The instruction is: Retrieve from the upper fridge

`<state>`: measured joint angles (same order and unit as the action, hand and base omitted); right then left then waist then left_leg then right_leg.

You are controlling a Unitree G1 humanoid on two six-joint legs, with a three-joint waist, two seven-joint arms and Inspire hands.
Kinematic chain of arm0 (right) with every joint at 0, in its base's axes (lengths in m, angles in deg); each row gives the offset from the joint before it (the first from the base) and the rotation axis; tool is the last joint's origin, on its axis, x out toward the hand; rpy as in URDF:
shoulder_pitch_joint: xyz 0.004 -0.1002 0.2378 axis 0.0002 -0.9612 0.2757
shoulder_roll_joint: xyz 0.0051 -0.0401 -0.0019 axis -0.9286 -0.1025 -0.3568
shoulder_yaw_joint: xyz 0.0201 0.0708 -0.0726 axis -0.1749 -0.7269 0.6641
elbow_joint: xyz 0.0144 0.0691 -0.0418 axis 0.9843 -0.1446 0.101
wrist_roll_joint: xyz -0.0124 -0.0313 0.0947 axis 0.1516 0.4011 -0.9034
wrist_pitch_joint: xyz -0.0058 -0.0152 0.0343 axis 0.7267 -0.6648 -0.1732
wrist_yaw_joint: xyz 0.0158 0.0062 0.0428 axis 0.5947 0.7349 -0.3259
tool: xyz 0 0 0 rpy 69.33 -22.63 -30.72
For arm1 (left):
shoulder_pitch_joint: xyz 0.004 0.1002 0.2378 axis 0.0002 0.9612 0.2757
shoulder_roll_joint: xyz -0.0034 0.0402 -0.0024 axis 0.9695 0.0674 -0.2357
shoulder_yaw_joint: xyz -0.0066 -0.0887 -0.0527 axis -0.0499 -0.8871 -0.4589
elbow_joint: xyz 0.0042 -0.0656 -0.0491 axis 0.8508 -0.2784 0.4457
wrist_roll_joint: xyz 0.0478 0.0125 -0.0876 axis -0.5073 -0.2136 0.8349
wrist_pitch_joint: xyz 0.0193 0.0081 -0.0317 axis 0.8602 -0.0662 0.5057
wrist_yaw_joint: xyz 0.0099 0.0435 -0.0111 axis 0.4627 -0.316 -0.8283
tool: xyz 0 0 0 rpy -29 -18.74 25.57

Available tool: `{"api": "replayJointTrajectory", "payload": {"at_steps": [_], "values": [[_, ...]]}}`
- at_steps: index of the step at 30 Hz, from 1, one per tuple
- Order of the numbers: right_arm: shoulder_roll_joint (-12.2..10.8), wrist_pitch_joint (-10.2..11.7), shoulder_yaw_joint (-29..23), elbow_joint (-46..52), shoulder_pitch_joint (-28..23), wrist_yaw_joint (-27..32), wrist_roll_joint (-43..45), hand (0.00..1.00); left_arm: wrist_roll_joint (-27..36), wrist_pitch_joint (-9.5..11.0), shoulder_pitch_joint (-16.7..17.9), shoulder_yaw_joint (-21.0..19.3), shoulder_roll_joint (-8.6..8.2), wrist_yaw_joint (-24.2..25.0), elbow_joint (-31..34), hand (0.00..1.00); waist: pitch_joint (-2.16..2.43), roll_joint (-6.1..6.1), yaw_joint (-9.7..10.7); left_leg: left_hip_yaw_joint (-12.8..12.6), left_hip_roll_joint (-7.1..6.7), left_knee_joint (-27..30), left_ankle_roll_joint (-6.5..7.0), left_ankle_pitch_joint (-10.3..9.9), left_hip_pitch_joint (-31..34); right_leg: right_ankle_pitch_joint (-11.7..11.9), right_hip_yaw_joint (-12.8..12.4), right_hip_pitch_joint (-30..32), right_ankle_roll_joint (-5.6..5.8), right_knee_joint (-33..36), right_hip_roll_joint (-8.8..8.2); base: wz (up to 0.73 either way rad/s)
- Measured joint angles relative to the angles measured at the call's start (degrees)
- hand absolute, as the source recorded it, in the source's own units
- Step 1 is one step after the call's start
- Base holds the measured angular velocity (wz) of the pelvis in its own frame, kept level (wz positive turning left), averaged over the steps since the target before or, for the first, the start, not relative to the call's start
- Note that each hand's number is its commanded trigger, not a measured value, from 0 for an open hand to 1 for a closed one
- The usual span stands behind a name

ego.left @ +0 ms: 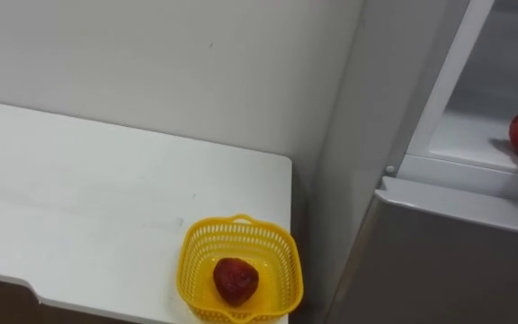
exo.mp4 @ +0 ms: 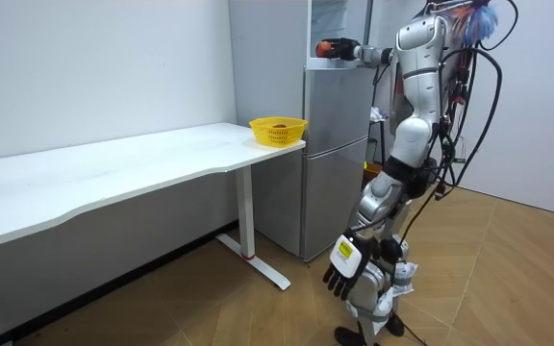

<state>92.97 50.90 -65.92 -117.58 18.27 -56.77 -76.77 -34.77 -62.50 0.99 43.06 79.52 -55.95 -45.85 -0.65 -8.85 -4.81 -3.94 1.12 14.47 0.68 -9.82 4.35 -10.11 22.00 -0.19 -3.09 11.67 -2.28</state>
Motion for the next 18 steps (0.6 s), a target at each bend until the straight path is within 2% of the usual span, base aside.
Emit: {"api": "replayJointTrajectory", "payload": {"at_steps": [4, 7, 10, 14, 16, 18], "values": [[-0.53, -0.7, 0.0, 2.21, -0.02, 0.13, -1.19, 1.0, 0.14, 0.0, -0.48, -0.02, -0.01, -0.14, -0.02, 0.0, 0.11, 0.13, 0.29, -0.06, 0.05, 0.15, 0.0, 0.0, 0.04, 0.1, -0.15, -0.01, -0.11, 0.0, 0.04, -0.01], [-2.0, -0.65, -0.09, 4.56, -0.02, 0.91, -1.16, 1.0, 0.11, 0.03, -0.78, -0.02, -0.02, -0.35, -0.03, 0.0, 0.35, 0.68, 0.49, -0.56, 0.18, 0.03, 0.0, 0.0, -0.35, 0.21, -0.7, 0.0, -0.19, -0.01, 0.12, -0.09], [-3.58, -0.67, -0.23, 9.09, -0.85, 1.44, -0.88, 1.0, 0.02, 0.21, -0.5, -0.11, -0.04, -0.55, -0.02, 0.0, 0.36, 1.54, 1.3, -0.82, 0.21, -0.12, -0.03, 0.02, -0.83, 0.25, -0.85, -0.17, -0.19, -0.02, 0.16, -0.03], [-6.89, -0.66, -0.69, 22.06, -6.64, 1.49, -0.87, 1.0, 0.05, 0.77, -0.09, -0.12, -0.16, -1.35, -0.03, 0.0, 0.88, 2.73, 1.76, -1.35, 0.19, -0.91, -0.05, 0.03, -1.85, 0.19, -0.88, -1.06, -0.12, -0.01, 0.15, 0.0], [-7.06, -0.69, -0.78, 25.19, -8.01, 1.43, -1.0, 1.0, 0.07, 0.94, -0.18, -0.12, -0.32, -1.91, -0.03, 0.0, 0.98, 3.1, 1.75, -1.3, 0.13, -0.89, -0.04, 0.04, -2.14, 0.14, -0.84, -1.23, -0.06, -0.02, 0.1, 0.0], [-7.14, -1.6, -0.78, 28.33, -8.89, 1.44, -1.01, 1.0, 0.09, 1.0, 0.07, -0.18, -0.42, -2.03, 0.01, 0.0, 0.99, 3.31, 1.69, -1.4, 0.1, -0.91, -0.04, 0.04, -2.47, 0.13, -1.05, -1.36, -0.04, -0.01, 0.07, -0.02]]}}
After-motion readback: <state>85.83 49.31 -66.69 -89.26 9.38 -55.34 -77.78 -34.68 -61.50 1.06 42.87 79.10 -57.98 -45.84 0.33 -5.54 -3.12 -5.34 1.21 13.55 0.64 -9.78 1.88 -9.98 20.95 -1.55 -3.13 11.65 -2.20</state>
